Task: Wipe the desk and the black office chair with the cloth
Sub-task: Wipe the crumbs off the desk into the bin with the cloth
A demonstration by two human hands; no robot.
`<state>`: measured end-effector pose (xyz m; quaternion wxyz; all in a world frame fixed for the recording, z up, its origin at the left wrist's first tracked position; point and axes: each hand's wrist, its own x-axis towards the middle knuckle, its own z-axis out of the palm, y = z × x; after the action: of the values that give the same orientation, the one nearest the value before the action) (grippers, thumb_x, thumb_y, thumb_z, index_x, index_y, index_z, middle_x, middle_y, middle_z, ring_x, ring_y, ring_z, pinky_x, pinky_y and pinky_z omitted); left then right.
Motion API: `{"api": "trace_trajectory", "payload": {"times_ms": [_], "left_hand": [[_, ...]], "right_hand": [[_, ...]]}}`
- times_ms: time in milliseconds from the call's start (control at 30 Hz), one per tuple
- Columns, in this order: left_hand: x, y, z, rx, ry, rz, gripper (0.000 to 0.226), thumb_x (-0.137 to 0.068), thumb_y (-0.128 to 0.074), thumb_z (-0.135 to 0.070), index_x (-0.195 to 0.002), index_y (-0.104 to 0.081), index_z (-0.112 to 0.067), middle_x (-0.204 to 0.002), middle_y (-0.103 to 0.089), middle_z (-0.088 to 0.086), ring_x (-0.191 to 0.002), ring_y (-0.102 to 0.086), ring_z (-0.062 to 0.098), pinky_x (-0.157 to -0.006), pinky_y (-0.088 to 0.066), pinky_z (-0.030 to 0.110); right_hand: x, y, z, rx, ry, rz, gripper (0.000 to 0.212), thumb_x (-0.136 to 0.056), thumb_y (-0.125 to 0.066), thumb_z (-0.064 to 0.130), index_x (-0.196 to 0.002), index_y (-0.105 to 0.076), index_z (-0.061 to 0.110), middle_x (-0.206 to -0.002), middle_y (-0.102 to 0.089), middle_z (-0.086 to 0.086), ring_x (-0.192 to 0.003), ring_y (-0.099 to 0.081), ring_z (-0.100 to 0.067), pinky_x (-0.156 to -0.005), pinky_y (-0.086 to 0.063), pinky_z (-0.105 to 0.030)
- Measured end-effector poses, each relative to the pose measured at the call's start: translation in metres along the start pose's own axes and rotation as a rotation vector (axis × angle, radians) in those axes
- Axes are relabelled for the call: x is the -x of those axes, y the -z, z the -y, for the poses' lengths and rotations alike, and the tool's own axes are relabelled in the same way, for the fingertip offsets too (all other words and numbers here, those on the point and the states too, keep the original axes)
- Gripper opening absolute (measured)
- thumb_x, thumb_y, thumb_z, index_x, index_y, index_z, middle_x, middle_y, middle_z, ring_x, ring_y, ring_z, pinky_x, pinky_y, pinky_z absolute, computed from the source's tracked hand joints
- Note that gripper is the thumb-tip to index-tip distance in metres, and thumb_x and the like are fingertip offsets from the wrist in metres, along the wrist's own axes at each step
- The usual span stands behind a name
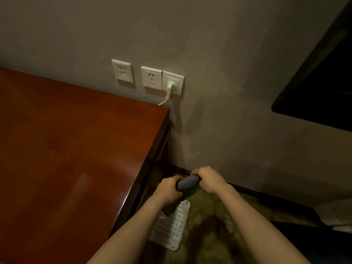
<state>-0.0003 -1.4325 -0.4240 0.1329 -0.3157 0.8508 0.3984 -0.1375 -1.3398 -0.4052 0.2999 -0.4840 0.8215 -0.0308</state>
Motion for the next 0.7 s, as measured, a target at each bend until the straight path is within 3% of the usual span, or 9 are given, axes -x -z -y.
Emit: {"api": "trace_trajectory", "payload": {"times_ms": [133,233,300,400,533,633,700], "left_hand": [[0.011,0.017,-0.005,0.090,0.027,0.114,0.067,-0.079,-0.068,-0.016,-0.138,-0.037,-0.016,-0.132,-0.052,0.009,-0.117,-0.053,0.023,-0.093,-0.044,0.027],[0.022,0.030,-0.007,0.329,0.097,0.211,0.077,-0.080,-0.067,-0.019,-0.145,-0.024,-0.018,-0.136,-0.044,0.009,-0.115,-0.050,0.023,-0.092,-0.046,0.032],[0.027,0.036,-0.007,0.549,0.133,0.247,0.083,-0.071,-0.073,-0.038,-0.141,-0.033,-0.019,-0.131,-0.050,0.006,-0.111,-0.053,0.019,-0.090,-0.047,0.032],[0.027,0.046,-0.004,0.732,0.141,0.199,0.095,-0.048,-0.082,-0.060,-0.126,-0.051,-0.013,-0.124,-0.059,0.008,-0.110,-0.059,0.020,-0.101,-0.045,0.040],[0.026,0.056,-0.002,0.622,0.145,0.068,0.027,-0.080,-0.072,-0.032,-0.095,-0.060,-0.013,-0.107,-0.064,0.009,-0.098,-0.062,0.022,-0.087,-0.049,0.034],[0.031,0.061,-0.002,0.619,0.137,0.087,0.015,-0.081,-0.068,-0.016,-0.092,-0.066,-0.006,-0.093,-0.066,0.009,-0.080,-0.063,0.018,-0.071,-0.049,0.028],[0.034,0.063,-0.004,0.598,0.087,0.122,0.009,-0.083,-0.064,-0.011,-0.092,-0.064,-0.008,-0.088,-0.064,0.007,-0.078,-0.061,0.017,-0.070,-0.048,0.027]], "right_hand": [[0.010,0.007,0.014,-0.029,0.049,-0.104,0.047,-0.088,-0.049,0.000,-0.129,-0.056,0.023,-0.131,-0.054,-0.005,-0.121,-0.051,-0.025,-0.101,-0.043,-0.035],[0.022,0.007,0.020,-0.113,0.066,-0.244,0.048,-0.087,-0.052,-0.001,-0.129,-0.057,0.021,-0.137,-0.051,-0.003,-0.129,-0.044,-0.020,-0.107,-0.032,-0.026],[0.032,0.009,0.025,-0.195,0.074,-0.327,0.048,-0.084,-0.051,-0.007,-0.126,-0.060,0.015,-0.136,-0.053,-0.004,-0.130,-0.043,-0.017,-0.106,-0.026,-0.017],[0.043,0.013,0.039,-0.324,0.047,-0.452,0.047,-0.081,-0.049,-0.014,-0.119,-0.065,0.009,-0.130,-0.057,-0.007,-0.126,-0.047,-0.018,-0.099,-0.020,-0.005],[0.051,0.008,0.058,-0.381,0.020,-0.493,0.049,-0.080,-0.047,-0.017,-0.117,-0.066,0.008,-0.129,-0.058,-0.007,-0.125,-0.047,-0.018,-0.092,-0.013,0.007],[0.060,-0.002,0.071,-0.414,-0.019,-0.499,0.051,-0.078,-0.046,-0.018,-0.117,-0.066,0.008,-0.130,-0.057,-0.008,-0.125,-0.047,-0.019,-0.092,-0.011,0.009],[0.064,-0.007,0.076,-0.437,-0.062,-0.526,0.052,-0.076,-0.046,-0.019,-0.116,-0.067,0.007,-0.128,-0.059,-0.009,-0.124,-0.049,-0.019,-0.092,-0.013,0.009]]}}
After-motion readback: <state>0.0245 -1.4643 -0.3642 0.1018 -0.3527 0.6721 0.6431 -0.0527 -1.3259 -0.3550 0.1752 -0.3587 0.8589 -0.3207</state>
